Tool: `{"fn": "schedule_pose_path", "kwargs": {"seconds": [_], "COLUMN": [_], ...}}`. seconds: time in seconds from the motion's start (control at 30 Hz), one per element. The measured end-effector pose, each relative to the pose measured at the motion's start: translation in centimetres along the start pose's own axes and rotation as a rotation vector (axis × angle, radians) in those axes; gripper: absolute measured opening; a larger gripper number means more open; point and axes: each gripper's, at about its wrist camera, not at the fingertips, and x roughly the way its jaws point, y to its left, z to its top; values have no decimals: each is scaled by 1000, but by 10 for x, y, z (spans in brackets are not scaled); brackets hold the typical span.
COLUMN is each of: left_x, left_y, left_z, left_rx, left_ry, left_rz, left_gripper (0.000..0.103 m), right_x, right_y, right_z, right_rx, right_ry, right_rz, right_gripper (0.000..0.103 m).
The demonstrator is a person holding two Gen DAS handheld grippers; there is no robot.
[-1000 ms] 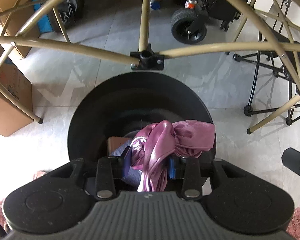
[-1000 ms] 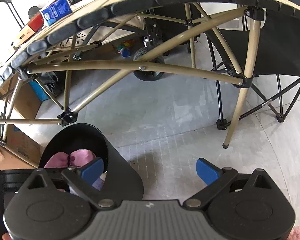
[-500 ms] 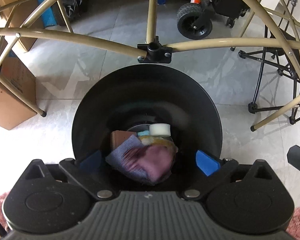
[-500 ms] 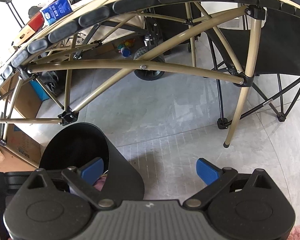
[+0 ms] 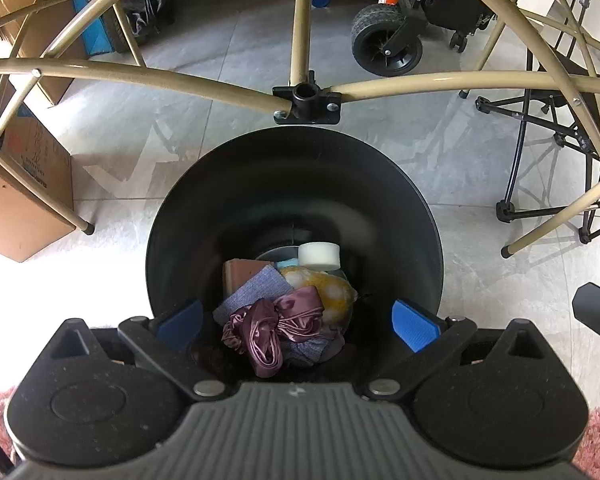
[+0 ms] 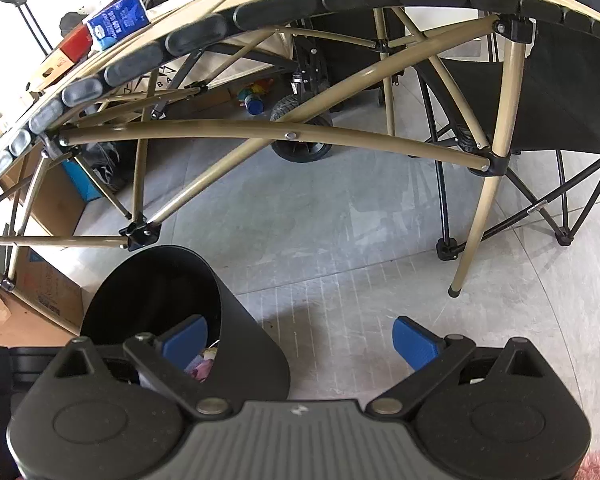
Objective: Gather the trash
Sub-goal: 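Raise both tools back up toward the table items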
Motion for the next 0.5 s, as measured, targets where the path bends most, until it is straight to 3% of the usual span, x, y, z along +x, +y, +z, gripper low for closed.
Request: {"fn": "schedule_pose_path", "kwargs": {"seconds": [0.27,0.5], "left_x": [-17,-62], "left_y": [3,10], "left_z": [-2,-10], "left_rx": [-8,-20], "left_ry": [-26,-113], "left_rz": [-18,-62], "left_gripper": [103,103], "right_x": [-6,-31], "right_y": [2,4], "right_z": [0,2], "right_rx": [3,7], "right_ry": [-18,-82], "right_rz": [5,25], "right_gripper": [99,100]}}
